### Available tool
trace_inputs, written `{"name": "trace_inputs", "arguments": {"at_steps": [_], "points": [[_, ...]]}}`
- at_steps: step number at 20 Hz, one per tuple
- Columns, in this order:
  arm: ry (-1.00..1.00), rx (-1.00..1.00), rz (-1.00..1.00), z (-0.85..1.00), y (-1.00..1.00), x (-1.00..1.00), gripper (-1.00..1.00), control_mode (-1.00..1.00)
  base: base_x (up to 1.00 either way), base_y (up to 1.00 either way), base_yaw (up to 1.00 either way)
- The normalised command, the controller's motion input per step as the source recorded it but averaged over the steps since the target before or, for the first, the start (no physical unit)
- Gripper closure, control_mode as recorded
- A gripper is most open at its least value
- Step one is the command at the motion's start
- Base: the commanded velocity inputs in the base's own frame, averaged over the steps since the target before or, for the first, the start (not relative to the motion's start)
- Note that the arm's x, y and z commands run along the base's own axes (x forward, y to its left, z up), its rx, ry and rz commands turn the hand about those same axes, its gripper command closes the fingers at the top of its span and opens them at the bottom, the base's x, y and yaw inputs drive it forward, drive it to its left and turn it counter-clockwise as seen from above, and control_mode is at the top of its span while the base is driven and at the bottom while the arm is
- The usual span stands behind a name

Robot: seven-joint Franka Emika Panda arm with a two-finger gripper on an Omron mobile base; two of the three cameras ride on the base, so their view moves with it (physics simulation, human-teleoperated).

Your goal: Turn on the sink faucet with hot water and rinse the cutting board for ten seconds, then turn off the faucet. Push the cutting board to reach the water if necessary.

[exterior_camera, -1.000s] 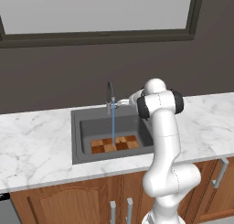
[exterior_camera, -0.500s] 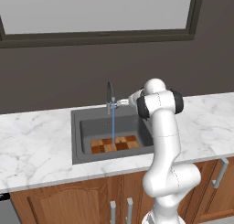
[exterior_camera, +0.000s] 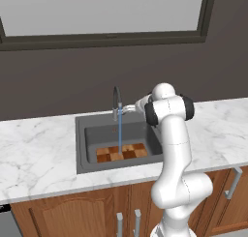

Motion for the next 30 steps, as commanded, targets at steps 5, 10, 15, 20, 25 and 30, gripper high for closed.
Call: {"name": "trace_inputs", "arguments": {"at_steps": [5, 10, 15, 20, 25, 30], "points": [[0.00, 0.00, 0.00, -0.04, 0.43, 0.00, -1.00, -1.00, 0.00, 0.00, 0.00], [0.00, 0.00, 0.00, -0.02, 0.45, 0.00, -1.00, -1.00, 0.00, 0.00, 0.00], [0.00, 0.00, 0.00, -0.04, 0.50, 0.00, -1.00, -1.00, 0.00, 0.00, 0.00], [0.00, 0.00, 0.00, -0.02, 0.48, 0.00, -1.00, -1.00, 0.00, 0.00, 0.00], [0.00, 0.00, 0.00, -0.04, 0.46, 0.01, -1.00, -1.00, 0.00, 0.00, 0.00], [0.00, 0.00, 0.00, -0.03, 0.46, 0.00, -1.00, -1.00, 0.00, 0.00, 0.00]]}}
